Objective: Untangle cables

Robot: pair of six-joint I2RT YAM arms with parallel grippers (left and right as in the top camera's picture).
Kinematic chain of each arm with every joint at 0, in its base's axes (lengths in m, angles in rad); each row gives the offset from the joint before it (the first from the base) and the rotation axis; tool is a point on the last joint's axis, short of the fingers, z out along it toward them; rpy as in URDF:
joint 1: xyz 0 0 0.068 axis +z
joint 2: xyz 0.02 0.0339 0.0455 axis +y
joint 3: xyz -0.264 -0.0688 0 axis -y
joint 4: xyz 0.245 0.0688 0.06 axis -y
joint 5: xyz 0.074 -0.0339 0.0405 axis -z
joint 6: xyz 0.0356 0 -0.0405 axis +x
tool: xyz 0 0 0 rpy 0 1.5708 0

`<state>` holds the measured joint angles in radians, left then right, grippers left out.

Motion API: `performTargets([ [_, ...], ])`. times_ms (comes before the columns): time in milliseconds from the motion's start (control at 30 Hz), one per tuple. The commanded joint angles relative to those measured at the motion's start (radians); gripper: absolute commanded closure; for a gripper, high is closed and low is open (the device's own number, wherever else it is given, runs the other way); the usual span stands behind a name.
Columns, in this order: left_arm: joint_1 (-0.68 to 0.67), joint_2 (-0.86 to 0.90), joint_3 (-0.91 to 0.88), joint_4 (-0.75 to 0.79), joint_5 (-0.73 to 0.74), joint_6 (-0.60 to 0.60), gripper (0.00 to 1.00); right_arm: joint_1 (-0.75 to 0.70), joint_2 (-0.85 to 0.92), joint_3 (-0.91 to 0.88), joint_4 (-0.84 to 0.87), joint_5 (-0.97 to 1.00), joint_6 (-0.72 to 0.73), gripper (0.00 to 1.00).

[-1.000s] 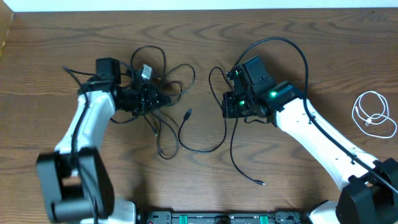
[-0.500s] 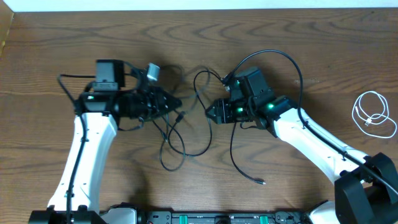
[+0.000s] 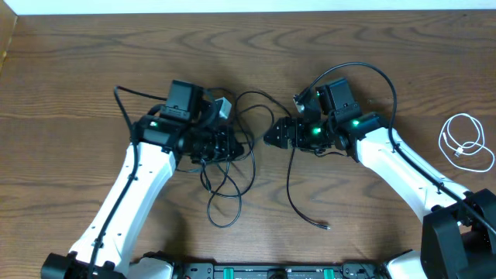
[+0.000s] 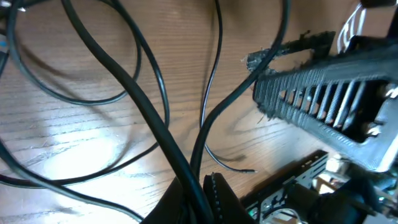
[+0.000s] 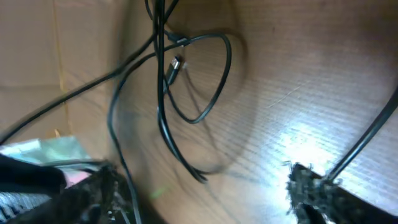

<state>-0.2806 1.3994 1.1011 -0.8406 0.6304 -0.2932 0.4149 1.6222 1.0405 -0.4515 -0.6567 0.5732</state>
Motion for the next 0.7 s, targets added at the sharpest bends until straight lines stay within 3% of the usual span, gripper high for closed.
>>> performTargets([
  [0, -0.034, 0.023, 0.014, 0.006, -0.042, -0.012, 0.87, 0.012, 0.001, -0.002, 0.012, -0.030, 0.079, 0.17],
  [233, -0.060, 0.067, 0.014, 0.011, -0.078, -0.017, 0.87, 0.028, 0.001, -0.002, 0.031, 0.002, 0.136, 0.26],
  [400, -0.073, 0.109, 0.014, 0.013, -0.078, -0.016, 0.87, 0.049, 0.001, -0.008, 0.013, 0.105, 0.137, 0.44],
  [667, -0.072, 0.121, 0.014, 0.015, -0.078, -0.017, 0.88, 0.137, 0.001, -0.090, 0.120, 0.315, 0.287, 0.48],
])
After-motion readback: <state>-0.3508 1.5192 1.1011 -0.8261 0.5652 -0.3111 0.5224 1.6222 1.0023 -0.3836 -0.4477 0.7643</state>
